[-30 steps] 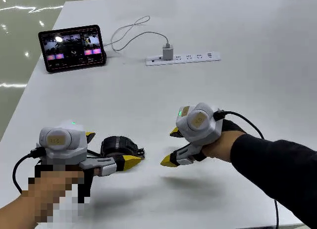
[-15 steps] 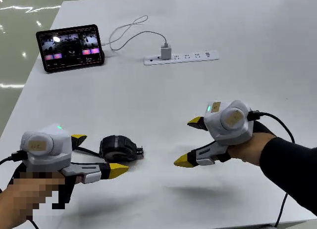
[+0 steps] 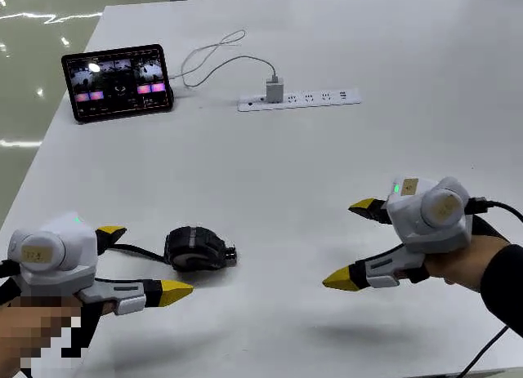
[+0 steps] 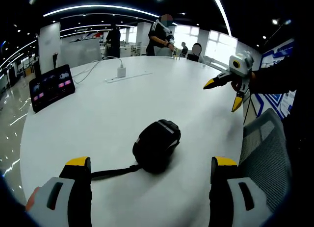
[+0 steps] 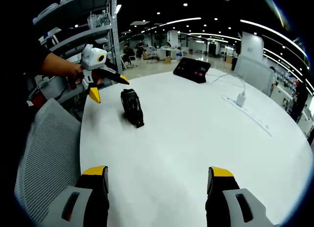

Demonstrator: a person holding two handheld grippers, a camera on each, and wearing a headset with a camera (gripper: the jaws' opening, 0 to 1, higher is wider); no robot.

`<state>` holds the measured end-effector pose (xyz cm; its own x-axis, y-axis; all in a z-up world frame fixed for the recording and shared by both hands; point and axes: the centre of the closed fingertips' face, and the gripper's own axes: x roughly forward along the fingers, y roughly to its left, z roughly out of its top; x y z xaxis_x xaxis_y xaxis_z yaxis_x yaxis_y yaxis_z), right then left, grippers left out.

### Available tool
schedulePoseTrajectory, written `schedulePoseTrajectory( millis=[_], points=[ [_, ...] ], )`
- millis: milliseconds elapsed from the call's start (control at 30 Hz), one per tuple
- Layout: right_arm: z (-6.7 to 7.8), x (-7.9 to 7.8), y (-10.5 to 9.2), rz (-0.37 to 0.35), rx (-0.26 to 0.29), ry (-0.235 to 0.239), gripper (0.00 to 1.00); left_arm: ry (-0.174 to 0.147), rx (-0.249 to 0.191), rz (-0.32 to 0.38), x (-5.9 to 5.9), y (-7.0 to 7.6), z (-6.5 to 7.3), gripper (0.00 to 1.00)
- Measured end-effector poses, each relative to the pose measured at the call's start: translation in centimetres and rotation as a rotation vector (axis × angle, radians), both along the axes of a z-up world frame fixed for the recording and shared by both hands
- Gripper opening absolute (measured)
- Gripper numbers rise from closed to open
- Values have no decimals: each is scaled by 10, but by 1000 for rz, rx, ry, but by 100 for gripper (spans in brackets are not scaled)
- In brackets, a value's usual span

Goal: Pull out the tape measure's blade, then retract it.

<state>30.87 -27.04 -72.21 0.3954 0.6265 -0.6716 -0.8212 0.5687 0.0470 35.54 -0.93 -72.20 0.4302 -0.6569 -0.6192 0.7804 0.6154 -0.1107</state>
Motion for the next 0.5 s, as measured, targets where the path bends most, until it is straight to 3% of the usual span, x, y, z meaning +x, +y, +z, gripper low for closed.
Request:
schedulePoseTrajectory(
  millis=[267,300,333,367,400,500],
  points=[
    [-8,-12,-39,-33,-22,21,83,29,22,-21,-9,11,-3,99],
    [-8,-13,-42,-39,-26,24,83,24,24,-20,-9,12,-3,99],
    [-9,-16,-47,-42,-32,26,83,-3,33,-11,-5,16,-2,99],
    [-8,-17,-49,-46,-36,27,84,-3,29,-9,-5,16,-1,99],
    [-9,-19,-54,-50,-40,26,84,17,20,-5,-6,18,-2,99],
    [-4,-24,-59,-53,5,30,83,14,39,-8,-7,22,-4,99]
  ],
)
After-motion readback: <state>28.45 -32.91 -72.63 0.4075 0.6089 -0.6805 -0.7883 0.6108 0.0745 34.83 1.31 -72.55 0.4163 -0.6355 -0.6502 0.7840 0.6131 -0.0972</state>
